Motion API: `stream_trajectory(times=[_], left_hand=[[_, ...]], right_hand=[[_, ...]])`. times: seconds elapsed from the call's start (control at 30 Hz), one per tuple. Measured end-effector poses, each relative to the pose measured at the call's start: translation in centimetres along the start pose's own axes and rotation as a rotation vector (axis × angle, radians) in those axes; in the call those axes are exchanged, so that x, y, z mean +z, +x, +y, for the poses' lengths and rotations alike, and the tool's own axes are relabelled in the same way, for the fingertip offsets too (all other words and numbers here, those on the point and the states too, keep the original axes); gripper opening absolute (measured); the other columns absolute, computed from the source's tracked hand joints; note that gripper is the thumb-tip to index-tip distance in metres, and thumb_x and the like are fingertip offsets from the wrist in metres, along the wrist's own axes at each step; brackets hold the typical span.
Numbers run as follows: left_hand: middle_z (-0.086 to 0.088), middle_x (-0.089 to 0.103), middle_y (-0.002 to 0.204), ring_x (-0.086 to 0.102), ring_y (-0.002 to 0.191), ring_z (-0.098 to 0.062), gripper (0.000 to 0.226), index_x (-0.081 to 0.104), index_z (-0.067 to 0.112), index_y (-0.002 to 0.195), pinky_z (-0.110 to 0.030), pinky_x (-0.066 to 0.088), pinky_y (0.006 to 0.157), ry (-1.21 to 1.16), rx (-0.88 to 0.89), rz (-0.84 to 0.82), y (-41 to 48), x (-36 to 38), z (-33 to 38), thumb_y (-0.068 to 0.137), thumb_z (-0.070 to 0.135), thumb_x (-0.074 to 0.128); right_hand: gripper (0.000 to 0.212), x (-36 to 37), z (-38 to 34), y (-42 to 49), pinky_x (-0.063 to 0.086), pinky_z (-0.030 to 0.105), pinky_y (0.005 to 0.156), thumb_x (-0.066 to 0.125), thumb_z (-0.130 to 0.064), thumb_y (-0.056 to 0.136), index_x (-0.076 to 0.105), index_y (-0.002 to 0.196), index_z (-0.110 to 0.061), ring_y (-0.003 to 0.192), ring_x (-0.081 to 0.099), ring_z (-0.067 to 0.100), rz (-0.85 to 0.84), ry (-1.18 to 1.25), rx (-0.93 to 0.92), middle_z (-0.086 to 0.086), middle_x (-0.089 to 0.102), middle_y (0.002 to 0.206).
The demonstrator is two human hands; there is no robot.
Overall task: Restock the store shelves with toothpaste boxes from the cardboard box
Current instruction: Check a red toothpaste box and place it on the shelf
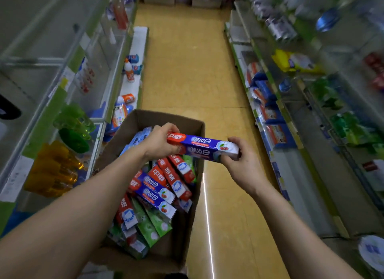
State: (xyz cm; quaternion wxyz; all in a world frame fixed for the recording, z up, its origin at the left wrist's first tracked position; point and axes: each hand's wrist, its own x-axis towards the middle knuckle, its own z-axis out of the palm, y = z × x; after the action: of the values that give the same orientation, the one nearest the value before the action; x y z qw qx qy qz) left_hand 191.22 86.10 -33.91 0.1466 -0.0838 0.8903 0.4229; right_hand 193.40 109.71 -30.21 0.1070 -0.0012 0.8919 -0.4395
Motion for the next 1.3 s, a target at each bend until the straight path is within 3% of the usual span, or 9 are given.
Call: stream_trajectory(times=[0.13,0.23,0.33,0.47,0.67,0.87,0.97,1.13,1.3], left_hand=[[-0.004,0.053,0.113,0.058,0.096,-0.017,0.046,0.05,0.021,0.116,-0.027,0.051,0.076,-0.119,0.09,-0.006,-2.0,-0.2,6.8,0.079,0.013,0.075],[-0.003,0.062,0.107,0.061,0.095,-0.019,0.051,0.05,0.029,0.114,-0.037,0.052,0.086,-0.294,0.166,-0.026,-4.7,0.9,11.6,0.074,0.016,0.079],[-0.004,0.06,0.114,0.062,0.1,-0.02,0.057,0.047,0.03,0.12,-0.037,0.052,0.089,-0.499,0.25,0.004,-8.4,3.6,16.6,0.076,0.01,0.077],[-0.004,0.061,0.115,0.063,0.097,-0.015,0.058,0.043,0.026,0.126,-0.03,0.054,0.079,-0.709,0.372,0.039,-14.5,8.3,23.3,0.079,0.008,0.073],[-0.01,0.063,0.104,0.064,0.092,-0.019,0.037,0.049,0.015,0.113,-0.029,0.058,0.075,-1.117,0.407,0.043,-23.5,14.9,30.9,0.084,-0.001,0.066],[-0.006,0.065,0.109,0.065,0.101,-0.019,0.045,0.049,0.014,0.127,-0.031,0.053,0.079,-1.209,0.437,-0.102,-31.4,20.6,36.0,0.087,0.004,0.064],[-0.006,0.066,0.106,0.065,0.098,-0.019,0.039,0.051,0.016,0.123,-0.03,0.054,0.079,-1.227,0.451,-0.194,-34.6,23.3,38.3,0.088,0.002,0.062],[-0.006,0.068,0.106,0.067,0.093,-0.016,0.041,0.053,0.017,0.126,-0.032,0.055,0.079,-1.211,0.479,-0.328,-38.2,27.8,41.6,0.088,0.003,0.062],[0.001,0.066,0.105,0.068,0.093,-0.011,0.037,0.054,0.026,0.118,-0.024,0.055,0.072,-1.186,0.522,-0.464,-40.2,31.3,45.2,0.088,0.004,0.062]], right_hand=[[0.051,-5.3,-0.8,-2.4,0.052,0.03,0.089,0.064,-0.012,0.087,0.045,0.133,-0.023,0.107,0.055,0.011,0.155,0.182,-0.015,0.0,0.053,0.124],[0.053,-9.8,-1.1,-5.5,0.05,0.012,0.073,0.065,-0.009,0.087,0.044,0.133,-0.022,0.1,0.057,0.005,0.303,0.31,-0.032,-0.002,0.053,0.123],[0.051,-14.7,-0.9,-10.3,0.05,0.018,0.08,0.065,-0.008,0.087,0.043,0.13,-0.025,0.102,0.06,0.009,0.487,0.441,-0.052,0.002,0.057,0.122],[0.047,-20.5,0.2,-17.9,0.053,0.019,0.073,0.064,-0.014,0.091,0.043,0.132,-0.024,0.093,0.064,0.004,0.666,0.586,-0.073,0.0,0.063,0.114],[0.032,-25.7,2.2,-27.8,0.056,0.037,0.086,0.061,-0.009,0.091,0.053,0.099,-0.039,0.095,0.066,0.01,0.922,0.64,-0.13,-0.005,0.068,0.1],[0.031,-30.6,3.9,-37.7,0.057,0.027,0.079,0.058,-0.008,0.094,0.052,0.116,-0.029,0.089,0.068,0.008,1.109,0.67,-0.178,-0.005,0.068,0.098],[0.034,-32.5,5.2,-41.7,0.055,0.021,0.077,0.057,-0.007,0.094,0.052,0.122,-0.026,0.087,0.068,0.002,1.208,0.672,-0.196,-0.007,0.068,0.098],[0.034,-35.3,7.2,-47.0,0.056,0.03,0.086,0.057,-0.007,0.094,0.053,0.111,-0.036,0.095,0.068,0.009,1.366,0.652,-0.187,-0.005,0.068,0.104],[0.039,-37.9,9.0,-50.3,0.055,0.016,0.074,0.056,-0.006,0.094,0.052,0.128,-0.024,0.094,0.067,0.006,1.481,0.648,-0.176,-0.003,0.067,0.109]])
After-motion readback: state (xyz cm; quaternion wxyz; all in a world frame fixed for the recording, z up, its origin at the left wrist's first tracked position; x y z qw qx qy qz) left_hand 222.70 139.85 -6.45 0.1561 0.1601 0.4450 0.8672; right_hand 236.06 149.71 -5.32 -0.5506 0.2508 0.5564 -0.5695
